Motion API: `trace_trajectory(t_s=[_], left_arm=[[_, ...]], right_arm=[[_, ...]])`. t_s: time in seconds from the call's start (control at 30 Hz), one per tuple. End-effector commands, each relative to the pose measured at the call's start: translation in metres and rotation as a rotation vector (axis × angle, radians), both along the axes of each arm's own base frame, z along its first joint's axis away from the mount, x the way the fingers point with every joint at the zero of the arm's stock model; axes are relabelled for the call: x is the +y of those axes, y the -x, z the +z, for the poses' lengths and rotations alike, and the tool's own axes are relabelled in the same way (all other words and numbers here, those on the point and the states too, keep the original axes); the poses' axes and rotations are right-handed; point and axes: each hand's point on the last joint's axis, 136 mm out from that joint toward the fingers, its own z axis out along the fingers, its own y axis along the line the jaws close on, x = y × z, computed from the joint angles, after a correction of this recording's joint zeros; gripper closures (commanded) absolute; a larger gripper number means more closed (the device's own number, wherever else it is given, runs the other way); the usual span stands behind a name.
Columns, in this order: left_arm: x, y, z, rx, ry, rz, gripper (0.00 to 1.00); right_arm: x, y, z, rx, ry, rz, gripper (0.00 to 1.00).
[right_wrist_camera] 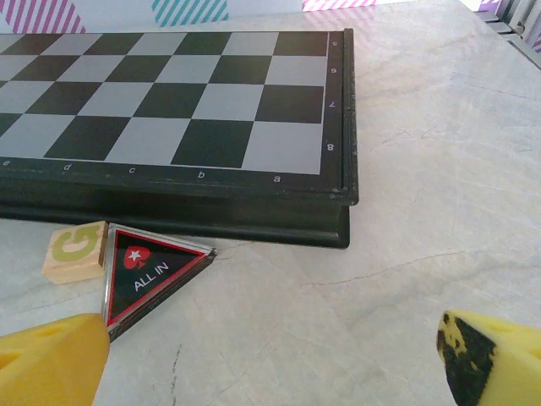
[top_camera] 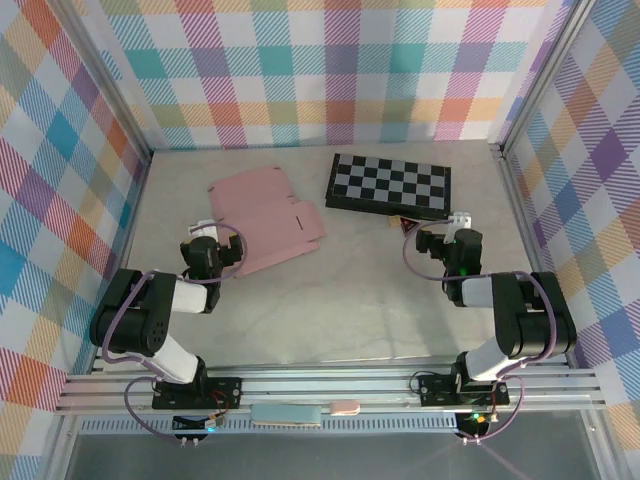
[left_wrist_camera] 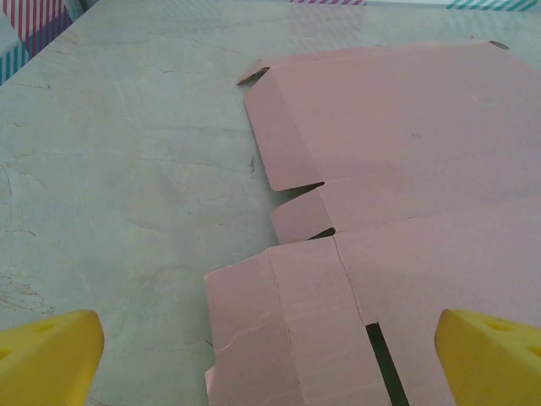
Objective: Fold the paper box
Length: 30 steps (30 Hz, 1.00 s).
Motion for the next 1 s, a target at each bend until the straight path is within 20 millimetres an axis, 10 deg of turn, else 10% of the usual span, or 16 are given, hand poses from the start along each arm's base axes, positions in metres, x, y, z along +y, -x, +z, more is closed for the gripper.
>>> trace_trajectory(t_s=[0.0,0.67,0.83,0.97], left_arm=[[0.0,-0.007,0.012,-0.046,0.007,0.012,0.0],[-0.002,-0.006,0.019,-0.048,0.001,0.005,0.0],[-0.001,-0.002,0.053,-0.046,-0.068,0.061,0.0],[-0.002,-0.003,0.103,-0.187,-0.04,0.131,0.0]], right_arm=[[0.003,-0.005,0.007,-0.022,-0.003,0.02,0.01],[-0.001,-0.003,0.014,-0.026,-0.002,-0.006,0.01],[-0.015,0.003,0.039,-0.008,0.006,-0.097,0.01],[-0.021,0.006,0.096,-0.159,-0.03,-0.148,0.01]])
